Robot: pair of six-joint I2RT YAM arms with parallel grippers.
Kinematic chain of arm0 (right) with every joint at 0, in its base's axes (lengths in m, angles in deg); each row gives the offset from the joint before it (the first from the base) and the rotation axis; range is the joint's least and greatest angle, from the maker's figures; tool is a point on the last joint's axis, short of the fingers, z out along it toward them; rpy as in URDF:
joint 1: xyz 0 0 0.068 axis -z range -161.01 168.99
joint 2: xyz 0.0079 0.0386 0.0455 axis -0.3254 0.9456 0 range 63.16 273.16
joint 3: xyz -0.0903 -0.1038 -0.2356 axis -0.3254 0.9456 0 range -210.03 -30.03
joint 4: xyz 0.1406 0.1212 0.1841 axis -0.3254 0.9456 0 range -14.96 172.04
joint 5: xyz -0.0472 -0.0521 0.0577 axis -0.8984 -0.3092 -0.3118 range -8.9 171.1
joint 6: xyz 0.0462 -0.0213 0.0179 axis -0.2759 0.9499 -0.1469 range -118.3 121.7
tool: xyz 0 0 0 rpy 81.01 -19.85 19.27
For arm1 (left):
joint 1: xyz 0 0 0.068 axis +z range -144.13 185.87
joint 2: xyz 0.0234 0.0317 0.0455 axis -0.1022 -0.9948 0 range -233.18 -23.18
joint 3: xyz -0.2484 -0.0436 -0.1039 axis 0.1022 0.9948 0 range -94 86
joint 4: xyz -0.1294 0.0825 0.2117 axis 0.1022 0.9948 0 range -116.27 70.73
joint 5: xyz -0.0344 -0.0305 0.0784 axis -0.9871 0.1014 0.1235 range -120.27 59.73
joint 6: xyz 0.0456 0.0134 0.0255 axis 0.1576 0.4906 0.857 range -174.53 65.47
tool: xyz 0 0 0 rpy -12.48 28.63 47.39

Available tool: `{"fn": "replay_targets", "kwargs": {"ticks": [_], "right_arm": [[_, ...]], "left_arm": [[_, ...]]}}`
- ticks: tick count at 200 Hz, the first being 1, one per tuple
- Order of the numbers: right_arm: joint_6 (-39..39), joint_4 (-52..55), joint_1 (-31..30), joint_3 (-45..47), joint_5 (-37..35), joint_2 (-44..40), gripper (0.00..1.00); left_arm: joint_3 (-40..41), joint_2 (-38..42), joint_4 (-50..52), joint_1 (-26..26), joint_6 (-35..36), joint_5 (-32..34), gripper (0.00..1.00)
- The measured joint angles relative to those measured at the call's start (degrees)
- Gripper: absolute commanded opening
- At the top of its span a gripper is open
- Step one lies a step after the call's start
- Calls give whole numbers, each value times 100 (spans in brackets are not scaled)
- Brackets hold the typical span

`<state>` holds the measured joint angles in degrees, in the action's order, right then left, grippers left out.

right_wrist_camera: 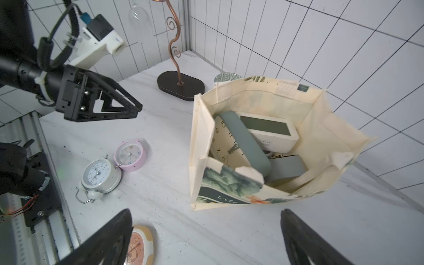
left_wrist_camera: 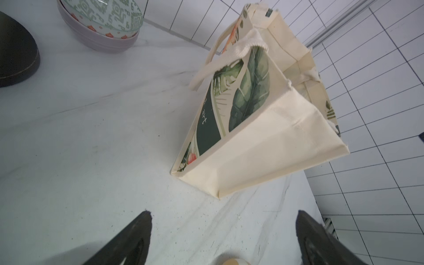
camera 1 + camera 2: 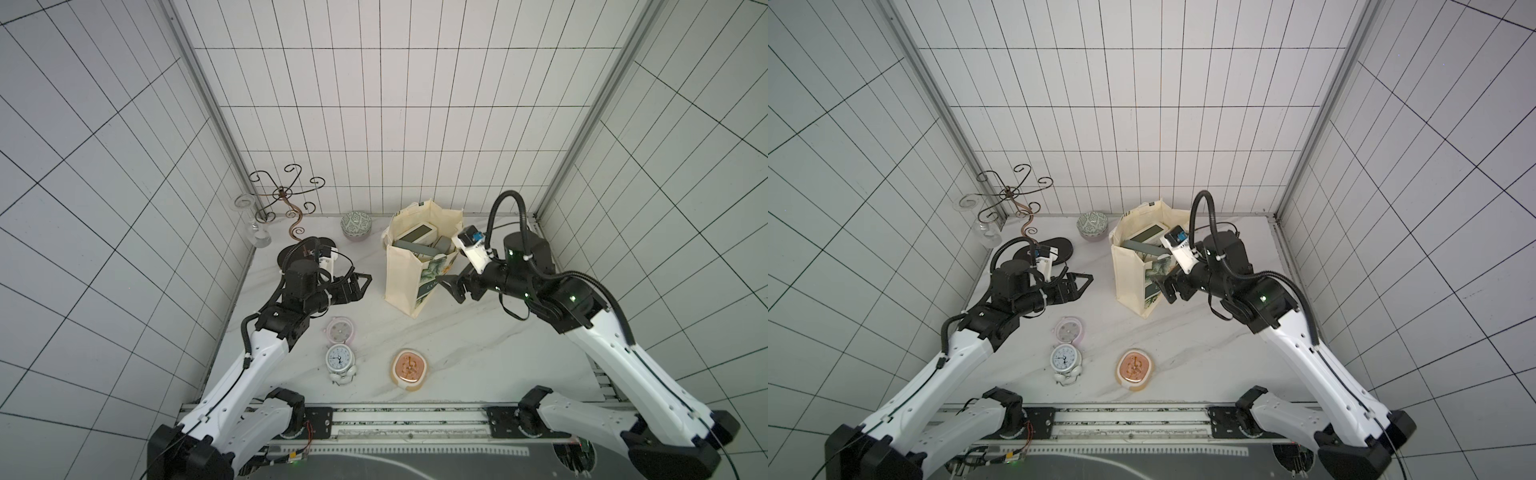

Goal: Put the alarm clock into the canvas bag
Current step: Move the canvas bag to the center of the board, then pick up the alarm from the center of the board.

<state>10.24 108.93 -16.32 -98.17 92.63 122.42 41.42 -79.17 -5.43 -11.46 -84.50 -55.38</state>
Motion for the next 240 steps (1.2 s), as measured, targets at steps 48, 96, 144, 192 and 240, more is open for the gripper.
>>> {"fn": "replay_targets", "kwargs": {"ticks": [48, 96, 144, 192, 240], "right_arm": [[-844, -376, -70, 1823, 839, -131, 86], [-2634, -896, -111, 2367, 1447, 94, 80], [-5095, -1825, -111, 4074, 2479, -328, 74], [-6800, -3060, -111, 4996, 2896, -680, 73], [-7923, -4339, -122, 5834, 3069, -446, 68]], "left_arm": [[0, -262, 911, -68, 221, -680, 94], [81, -568, 1346, -647, 376, -935, 93], [83, -1049, 1674, -863, 651, -1211, 89], [562, -1241, 1480, -1484, 463, -1412, 88], [1185, -1239, 780, -1683, -81, -1502, 87]]}}
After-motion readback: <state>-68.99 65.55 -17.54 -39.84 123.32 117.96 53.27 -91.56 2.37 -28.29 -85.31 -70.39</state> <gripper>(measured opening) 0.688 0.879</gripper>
